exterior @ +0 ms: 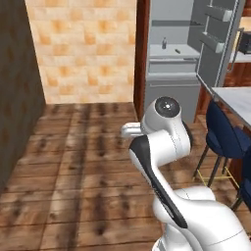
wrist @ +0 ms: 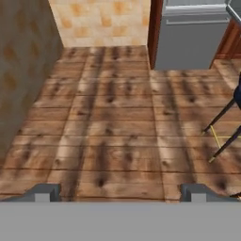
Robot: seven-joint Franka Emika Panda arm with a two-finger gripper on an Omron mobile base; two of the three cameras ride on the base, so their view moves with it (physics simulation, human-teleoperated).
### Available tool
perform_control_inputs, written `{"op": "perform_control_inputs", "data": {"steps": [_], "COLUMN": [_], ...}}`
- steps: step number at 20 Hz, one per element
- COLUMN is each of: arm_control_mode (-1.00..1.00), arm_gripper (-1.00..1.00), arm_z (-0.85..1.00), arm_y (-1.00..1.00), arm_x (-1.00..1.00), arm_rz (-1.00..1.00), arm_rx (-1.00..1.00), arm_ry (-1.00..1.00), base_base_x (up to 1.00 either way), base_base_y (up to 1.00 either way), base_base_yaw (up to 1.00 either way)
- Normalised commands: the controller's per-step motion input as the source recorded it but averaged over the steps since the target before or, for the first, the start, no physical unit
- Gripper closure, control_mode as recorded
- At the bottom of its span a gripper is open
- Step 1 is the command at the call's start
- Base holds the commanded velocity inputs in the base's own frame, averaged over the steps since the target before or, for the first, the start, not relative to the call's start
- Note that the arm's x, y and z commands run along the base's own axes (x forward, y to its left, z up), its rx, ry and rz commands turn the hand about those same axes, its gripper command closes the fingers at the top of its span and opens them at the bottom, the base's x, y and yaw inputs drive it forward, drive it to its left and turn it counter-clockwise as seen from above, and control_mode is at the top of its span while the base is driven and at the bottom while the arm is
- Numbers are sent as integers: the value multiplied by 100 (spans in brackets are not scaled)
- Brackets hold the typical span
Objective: Pick the egg and butter from the fridge and place them by the bowl for mixing.
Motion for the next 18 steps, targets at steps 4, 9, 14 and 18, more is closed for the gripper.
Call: {"op": "perform_control_inputs", "data": {"steps": [4, 9, 14, 18], "arm_control_mode": [100, 100, 100, 100], "arm_gripper": [-100, -100, -100, -100], "arm_z": [0, 0, 0, 0], "arm_y": [0, 0, 0, 0], "arm_x": [0, 0, 0, 0], "arm_rz": [0, 0, 0, 0], "arm_rx": [0, 0, 0, 0], "arm_ry": [0, 0, 0, 0], "base_base_x": [100, 100, 100, 100], "base_base_y": [0, 0, -1, 0], "base_base_yaw": [-22, -22, -21, -20]}}
